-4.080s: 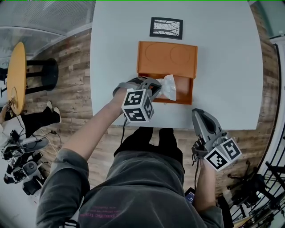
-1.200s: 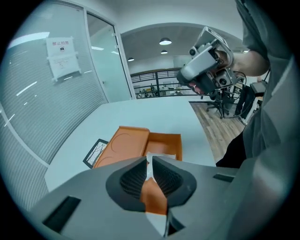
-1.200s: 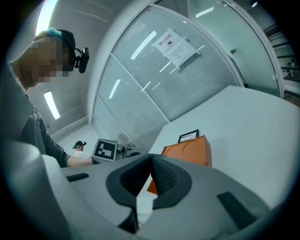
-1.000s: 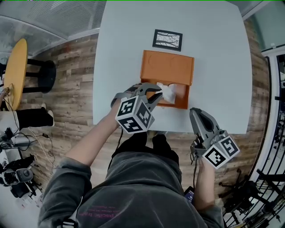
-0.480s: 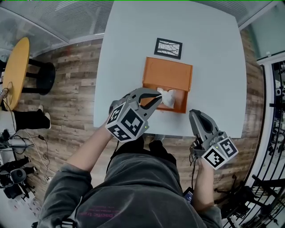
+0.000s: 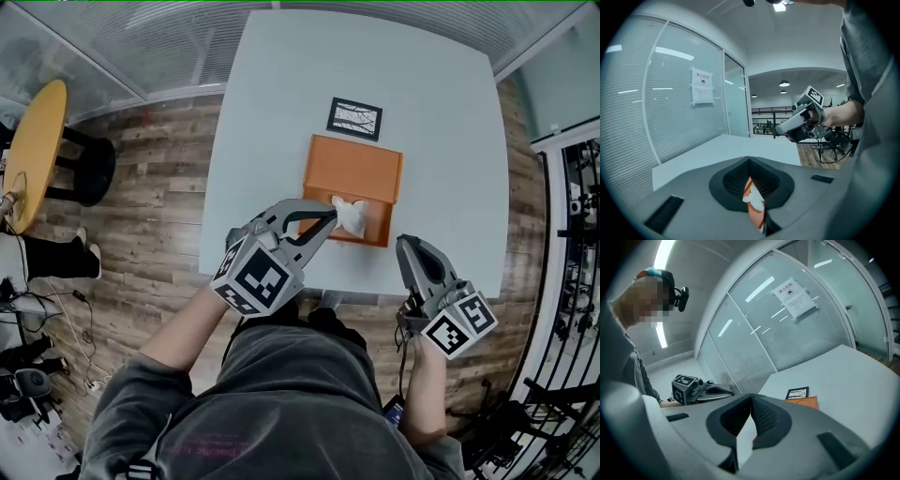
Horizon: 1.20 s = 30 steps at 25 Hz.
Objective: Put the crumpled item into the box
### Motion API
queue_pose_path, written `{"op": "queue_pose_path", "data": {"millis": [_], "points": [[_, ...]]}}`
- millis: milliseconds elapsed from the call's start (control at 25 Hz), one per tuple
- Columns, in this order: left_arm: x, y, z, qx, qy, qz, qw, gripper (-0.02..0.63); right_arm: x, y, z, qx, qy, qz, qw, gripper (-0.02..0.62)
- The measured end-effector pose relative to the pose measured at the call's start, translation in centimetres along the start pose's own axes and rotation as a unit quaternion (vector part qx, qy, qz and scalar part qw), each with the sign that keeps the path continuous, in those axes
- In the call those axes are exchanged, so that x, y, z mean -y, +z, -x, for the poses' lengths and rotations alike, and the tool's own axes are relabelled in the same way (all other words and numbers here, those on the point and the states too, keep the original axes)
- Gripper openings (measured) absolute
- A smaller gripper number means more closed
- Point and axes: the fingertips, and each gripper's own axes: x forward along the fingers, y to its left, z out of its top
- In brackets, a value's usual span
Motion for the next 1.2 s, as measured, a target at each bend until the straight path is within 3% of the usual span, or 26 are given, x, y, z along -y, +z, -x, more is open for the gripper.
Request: {"op": "queue_pose_path", "data": {"millis": [480,1200], "points": [[-0.5,2.5,4.1,0.067,0.015,0.036,0.997,0.013,-3.2,1.6,-1.1,0.013,0.019,0.029,0.999,0.002],[0.2,2.8,7.4,0.096,0.016,0.058,0.9936,0.012,-7.8,2.0,-1.1,0.027,0.072,0.062,0.995,0.002]]}}
